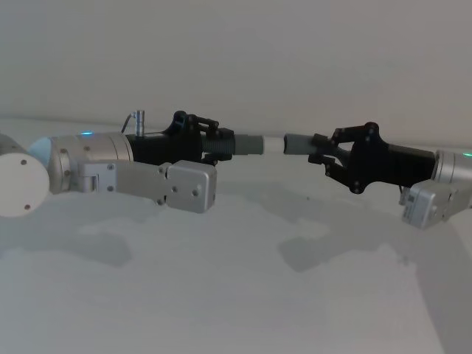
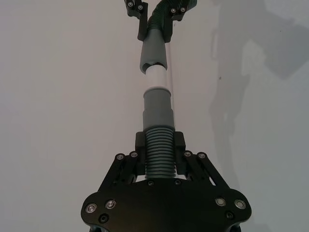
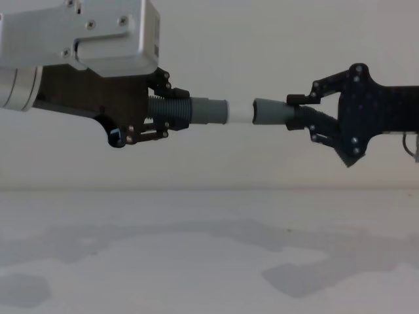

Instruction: Use both hands to pick up one end of the pipe from the table, align the ends, and insert them.

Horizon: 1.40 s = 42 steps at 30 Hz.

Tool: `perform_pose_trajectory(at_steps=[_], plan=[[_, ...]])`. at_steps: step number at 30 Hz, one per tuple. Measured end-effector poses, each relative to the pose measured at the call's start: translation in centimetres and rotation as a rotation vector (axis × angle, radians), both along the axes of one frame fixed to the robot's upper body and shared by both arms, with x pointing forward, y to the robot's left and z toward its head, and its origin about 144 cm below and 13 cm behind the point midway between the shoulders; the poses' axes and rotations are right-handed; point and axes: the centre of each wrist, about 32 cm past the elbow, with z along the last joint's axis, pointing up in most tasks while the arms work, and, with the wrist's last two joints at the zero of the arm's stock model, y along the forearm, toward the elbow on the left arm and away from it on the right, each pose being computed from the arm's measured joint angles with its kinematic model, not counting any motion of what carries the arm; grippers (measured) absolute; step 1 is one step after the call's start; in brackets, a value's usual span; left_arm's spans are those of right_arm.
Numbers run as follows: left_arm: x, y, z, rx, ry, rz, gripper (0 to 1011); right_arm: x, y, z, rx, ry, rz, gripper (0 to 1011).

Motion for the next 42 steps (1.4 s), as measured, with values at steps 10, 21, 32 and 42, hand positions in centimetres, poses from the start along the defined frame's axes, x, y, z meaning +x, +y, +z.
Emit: perform_pose_trajectory(at_steps=[10,21,32,42], plan=[[0.00,0.00,0.00,0.000,0.000,0.000,314,-0.14,0.18,-0.01,-0.004,0.001,0.000,232],[0.00,0.00,0.00,0.000,0.000,0.000,314,-0.20,0.39,0.06,-0.013,-0.007,0.007,232],[0.00,0.00,0.00,0.000,0.000,0.000,314,-0.20,0.78,0.34,-0.013,-0.018,0.019,230],[0.00,0.00,0.00,0.000,0.000,0.000,314,-0.19,0.99,0.45,-0.007,-0.020,0.022,191]])
